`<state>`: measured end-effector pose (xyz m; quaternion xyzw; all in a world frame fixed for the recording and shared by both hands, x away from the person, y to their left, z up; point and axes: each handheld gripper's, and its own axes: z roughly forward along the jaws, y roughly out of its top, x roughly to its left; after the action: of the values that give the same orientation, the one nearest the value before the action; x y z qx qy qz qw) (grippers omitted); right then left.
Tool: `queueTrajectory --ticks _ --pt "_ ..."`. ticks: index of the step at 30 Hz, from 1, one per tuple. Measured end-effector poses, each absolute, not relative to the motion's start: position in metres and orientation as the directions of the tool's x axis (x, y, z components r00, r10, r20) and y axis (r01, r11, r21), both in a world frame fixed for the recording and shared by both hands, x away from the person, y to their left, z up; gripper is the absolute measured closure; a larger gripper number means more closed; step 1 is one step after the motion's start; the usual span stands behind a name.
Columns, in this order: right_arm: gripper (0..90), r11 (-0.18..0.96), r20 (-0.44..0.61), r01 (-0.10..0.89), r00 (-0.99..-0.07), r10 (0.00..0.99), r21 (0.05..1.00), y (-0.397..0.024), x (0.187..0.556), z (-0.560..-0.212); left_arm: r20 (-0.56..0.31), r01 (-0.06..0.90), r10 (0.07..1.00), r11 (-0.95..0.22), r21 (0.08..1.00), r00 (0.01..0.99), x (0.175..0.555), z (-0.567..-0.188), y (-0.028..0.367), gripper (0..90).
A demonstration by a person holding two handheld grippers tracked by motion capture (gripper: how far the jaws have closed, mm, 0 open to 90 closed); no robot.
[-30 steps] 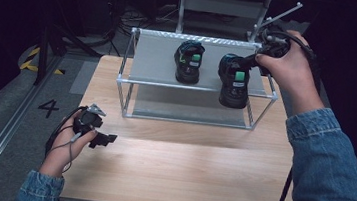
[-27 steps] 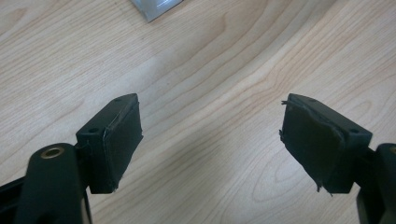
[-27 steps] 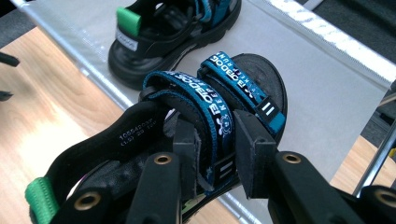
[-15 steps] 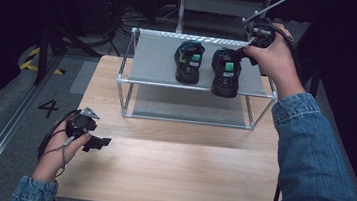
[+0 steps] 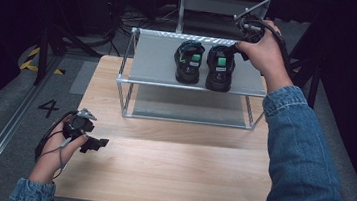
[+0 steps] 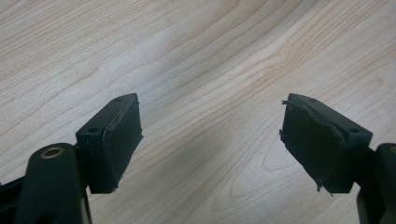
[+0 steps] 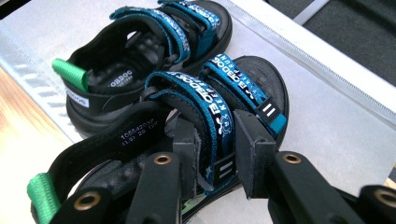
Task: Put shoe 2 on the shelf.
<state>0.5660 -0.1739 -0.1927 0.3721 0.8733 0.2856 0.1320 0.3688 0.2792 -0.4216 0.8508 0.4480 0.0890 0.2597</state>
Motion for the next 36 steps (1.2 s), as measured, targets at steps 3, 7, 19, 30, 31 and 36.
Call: queueTrajectory --ticks 3,7,19,30,31,36 --pt "72.2 0.564 -0.028 0.571 -0.688 0.725 0.597 -0.172 0.569 -0.193 -0.086 0.718 0.809 -0.460 0.523 0.581 0.369 -0.422 0.280 20.7" --pt "72.2 0.565 -0.038 0.566 -0.685 0.727 0.600 -0.169 0.573 -0.194 -0.087 0.717 0.807 -0.463 0.522 0.584 0.370 -0.422 0.280 20.8" --pt "72.2 0.567 -0.051 0.568 -0.678 0.733 0.597 -0.165 0.588 -0.204 -0.093 0.717 0.807 -0.457 0.525 0.583 0.371 -0.421 0.282 20.8" --pt "72.0 0.543 -0.012 0.588 -0.672 0.741 0.600 -0.164 0.601 -0.214 -0.100 0.722 0.812 -0.447 0.528 0.576 0.371 -0.422 0.284 20.8" --pt "72.1 0.542 -0.007 0.588 -0.674 0.739 0.601 -0.164 0.602 -0.215 -0.098 0.720 0.810 -0.451 0.528 0.579 0.372 -0.422 0.284 20.8" --pt "71.9 0.546 0.000 0.574 -0.689 0.724 0.611 -0.161 0.603 -0.217 -0.096 0.717 0.806 -0.458 0.525 0.585 0.372 -0.422 0.284 20.8"
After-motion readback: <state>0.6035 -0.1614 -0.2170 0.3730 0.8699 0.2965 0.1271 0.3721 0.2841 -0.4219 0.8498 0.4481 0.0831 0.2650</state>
